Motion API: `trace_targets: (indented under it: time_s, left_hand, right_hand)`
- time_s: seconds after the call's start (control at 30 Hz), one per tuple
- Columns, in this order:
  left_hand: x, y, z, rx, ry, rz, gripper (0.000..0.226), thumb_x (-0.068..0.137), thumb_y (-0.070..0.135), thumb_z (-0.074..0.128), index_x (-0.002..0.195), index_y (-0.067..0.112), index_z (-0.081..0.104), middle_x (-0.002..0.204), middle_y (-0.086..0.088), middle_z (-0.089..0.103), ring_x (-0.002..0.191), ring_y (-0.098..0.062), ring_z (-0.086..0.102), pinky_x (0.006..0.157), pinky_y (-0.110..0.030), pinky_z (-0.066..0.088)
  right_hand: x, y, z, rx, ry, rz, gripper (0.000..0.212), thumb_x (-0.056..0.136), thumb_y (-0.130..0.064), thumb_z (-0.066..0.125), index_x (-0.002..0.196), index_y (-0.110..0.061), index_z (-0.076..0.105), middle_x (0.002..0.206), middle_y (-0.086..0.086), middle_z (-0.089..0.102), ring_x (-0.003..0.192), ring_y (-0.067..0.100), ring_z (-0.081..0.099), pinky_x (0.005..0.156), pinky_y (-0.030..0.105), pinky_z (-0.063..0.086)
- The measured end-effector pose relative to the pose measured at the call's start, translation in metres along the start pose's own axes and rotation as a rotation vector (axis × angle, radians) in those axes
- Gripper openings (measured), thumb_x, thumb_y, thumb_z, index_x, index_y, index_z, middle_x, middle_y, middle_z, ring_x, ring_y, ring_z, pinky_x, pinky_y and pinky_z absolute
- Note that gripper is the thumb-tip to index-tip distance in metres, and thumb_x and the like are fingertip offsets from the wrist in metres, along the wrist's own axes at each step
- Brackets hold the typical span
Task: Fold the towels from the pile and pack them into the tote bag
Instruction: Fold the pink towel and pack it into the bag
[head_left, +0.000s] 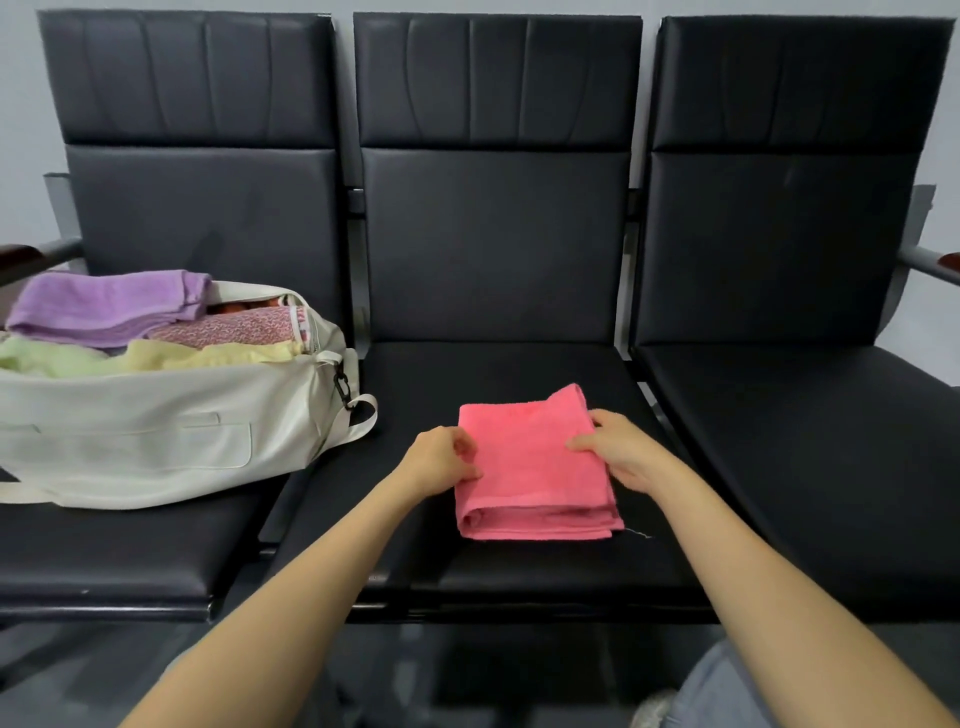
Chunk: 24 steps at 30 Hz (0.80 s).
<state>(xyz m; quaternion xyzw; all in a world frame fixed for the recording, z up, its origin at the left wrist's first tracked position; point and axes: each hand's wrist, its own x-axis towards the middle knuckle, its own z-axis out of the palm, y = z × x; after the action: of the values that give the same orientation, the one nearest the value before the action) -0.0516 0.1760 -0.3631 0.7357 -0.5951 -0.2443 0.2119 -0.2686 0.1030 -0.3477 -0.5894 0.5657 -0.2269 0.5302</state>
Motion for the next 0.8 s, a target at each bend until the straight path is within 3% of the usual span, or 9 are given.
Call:
trace_targets:
  time_s: [0.07,0.17,0.27,0.33,0.47,0.57,0.67,0.73,0.8]
  left_hand:
    - [-0.001,-0.004,0.002,0.000,0.010,-0.029,0.041,0.079,0.024,0.077,0.115,0.013,0.061,0.103,0.000,0.059,0.097,-0.017,0.055,0.077,-0.020,0.038]
    - [0.001,-0.008,0.008,-0.067,0.000,-0.119,0.043,0.079,0.029,0.076,0.113,0.012,0.055,0.103,0.001,0.055,0.094,-0.014,0.052,0.076,-0.024,0.040]
    - [0.003,-0.009,0.012,-0.152,-0.016,-0.209,0.028,0.079,0.031,0.076,0.084,0.015,0.054,0.087,0.003,0.056,0.084,-0.014,0.053,0.071,-0.025,0.042]
    - [0.005,-0.009,0.014,-0.192,-0.039,-0.251,0.028,0.076,0.033,0.078,0.075,0.012,0.059,0.082,0.000,0.061,0.081,-0.016,0.057,0.074,-0.031,0.047]
    - [0.010,-0.009,0.017,-0.228,-0.035,-0.303,0.037,0.067,0.039,0.082,0.078,0.008,0.065,0.091,-0.008,0.070,0.092,-0.023,0.066,0.082,-0.037,0.054]
    - [0.012,-0.007,0.018,-0.228,-0.037,-0.319,0.037,0.064,0.039,0.083,0.068,0.014,0.056,0.088,-0.006,0.065,0.090,-0.023,0.063,0.073,-0.033,0.050]
    - [0.010,-0.003,0.014,-0.359,-0.048,-0.304,0.033,0.065,0.029,0.083,0.070,0.016,0.053,0.089,-0.004,0.062,0.085,-0.019,0.059,0.069,-0.029,0.048]
    - [0.009,-0.001,0.008,-0.514,-0.076,-0.283,0.028,0.070,0.019,0.080,0.076,0.014,0.053,0.094,-0.004,0.064,0.086,-0.019,0.060,0.072,-0.029,0.049]
    - [0.008,0.000,-0.001,-0.668,-0.114,-0.259,0.025,0.075,0.015,0.078,0.082,0.010,0.054,0.099,-0.009,0.067,0.094,-0.024,0.064,0.083,-0.035,0.053]
  right_hand:
    - [-0.002,0.007,-0.002,-0.375,0.088,0.021,0.039,0.086,-0.008,0.066,0.123,-0.007,0.052,0.108,0.006,0.058,0.095,0.019,0.059,0.075,0.031,0.049]
    - [-0.002,0.012,0.001,-0.582,0.159,0.018,0.041,0.086,-0.016,0.068,0.123,-0.009,0.050,0.119,0.008,0.056,0.097,0.020,0.057,0.071,0.028,0.044]
    - [-0.003,0.012,0.003,-0.753,0.240,0.024,0.052,0.089,-0.034,0.064,0.129,-0.007,0.047,0.135,0.014,0.043,0.119,0.029,0.048,0.087,0.035,0.046]
    - [-0.001,0.014,0.004,-0.785,0.241,0.082,0.066,0.087,-0.053,0.061,0.131,-0.006,0.047,0.141,0.016,0.034,0.129,0.031,0.036,0.094,0.036,0.042]
    - [0.000,0.013,0.007,-0.749,0.206,0.183,0.082,0.075,-0.066,0.066,0.131,-0.010,0.046,0.139,0.016,0.032,0.126,0.029,0.031,0.094,0.033,0.040]
    - [0.002,0.012,0.005,-0.678,0.170,0.213,0.077,0.076,-0.059,0.070,0.131,-0.010,0.047,0.138,0.013,0.039,0.127,0.029,0.034,0.096,0.033,0.038]
    - [0.007,0.012,0.006,-0.489,0.113,0.193,0.072,0.069,-0.047,0.078,0.126,-0.011,0.052,0.132,0.008,0.049,0.124,0.029,0.042,0.099,0.035,0.041]
    - [0.011,0.010,0.003,-0.249,0.089,0.175,0.067,0.065,-0.036,0.080,0.122,-0.012,0.055,0.125,0.007,0.057,0.111,0.026,0.053,0.087,0.036,0.049]
    - [0.006,0.001,0.000,-0.027,0.044,0.149,0.052,0.078,-0.020,0.075,0.124,-0.009,0.054,0.112,0.007,0.063,0.095,0.020,0.060,0.068,0.030,0.048]
